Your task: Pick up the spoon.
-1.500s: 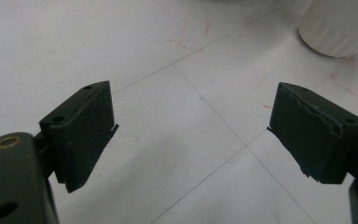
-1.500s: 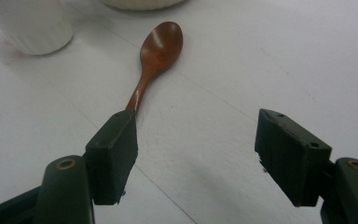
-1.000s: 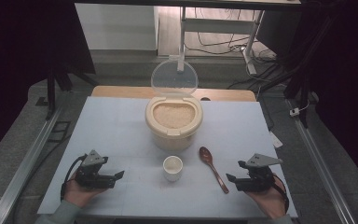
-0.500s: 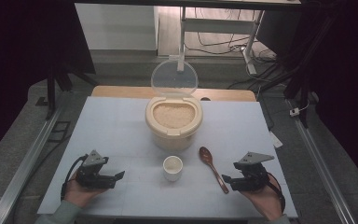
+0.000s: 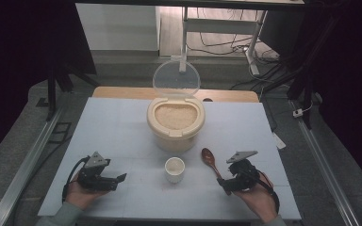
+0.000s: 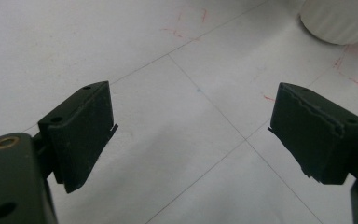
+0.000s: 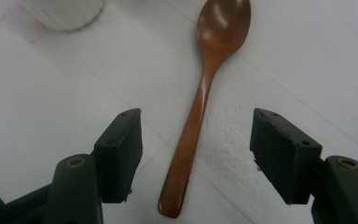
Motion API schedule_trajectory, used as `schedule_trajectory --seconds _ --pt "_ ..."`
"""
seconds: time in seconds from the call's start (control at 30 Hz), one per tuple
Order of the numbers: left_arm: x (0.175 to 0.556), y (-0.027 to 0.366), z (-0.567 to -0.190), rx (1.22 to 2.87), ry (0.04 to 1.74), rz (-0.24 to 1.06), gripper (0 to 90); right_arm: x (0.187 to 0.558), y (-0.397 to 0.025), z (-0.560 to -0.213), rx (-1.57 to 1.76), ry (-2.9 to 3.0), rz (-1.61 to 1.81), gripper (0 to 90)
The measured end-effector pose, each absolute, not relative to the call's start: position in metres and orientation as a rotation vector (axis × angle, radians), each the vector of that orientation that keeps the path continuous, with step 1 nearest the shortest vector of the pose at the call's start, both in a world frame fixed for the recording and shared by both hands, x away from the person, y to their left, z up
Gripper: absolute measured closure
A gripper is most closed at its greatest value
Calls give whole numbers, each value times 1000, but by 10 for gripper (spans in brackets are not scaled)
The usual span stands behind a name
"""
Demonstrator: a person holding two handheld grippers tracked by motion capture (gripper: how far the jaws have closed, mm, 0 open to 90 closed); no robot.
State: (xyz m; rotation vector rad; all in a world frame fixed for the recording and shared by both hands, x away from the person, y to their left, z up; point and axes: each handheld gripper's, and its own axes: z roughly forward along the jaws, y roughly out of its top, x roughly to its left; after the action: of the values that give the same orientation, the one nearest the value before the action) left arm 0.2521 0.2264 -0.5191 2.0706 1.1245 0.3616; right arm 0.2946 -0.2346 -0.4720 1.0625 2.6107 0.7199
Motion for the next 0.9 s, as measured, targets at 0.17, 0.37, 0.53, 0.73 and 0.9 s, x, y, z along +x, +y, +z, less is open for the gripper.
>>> schedule_trajectory --seconds 0.17,0.37,0.53,0.73,0.9 --pt "252 226 -519 2074 1121 362 133 297 -226 -475 1078 2637 617 357" --pt "252 226 -520 2076 1114 364 133 300 -218 -479 1097 2656 542 393" --pt "252 226 -520 2076 1112 364 134 305 -213 -487 1136 2655 470 459" --pt "252 226 -521 2080 1111 360 133 308 -212 -492 1156 2666 438 529" --pt "252 226 -521 2079 1112 361 134 310 -210 -494 1168 2674 423 579"
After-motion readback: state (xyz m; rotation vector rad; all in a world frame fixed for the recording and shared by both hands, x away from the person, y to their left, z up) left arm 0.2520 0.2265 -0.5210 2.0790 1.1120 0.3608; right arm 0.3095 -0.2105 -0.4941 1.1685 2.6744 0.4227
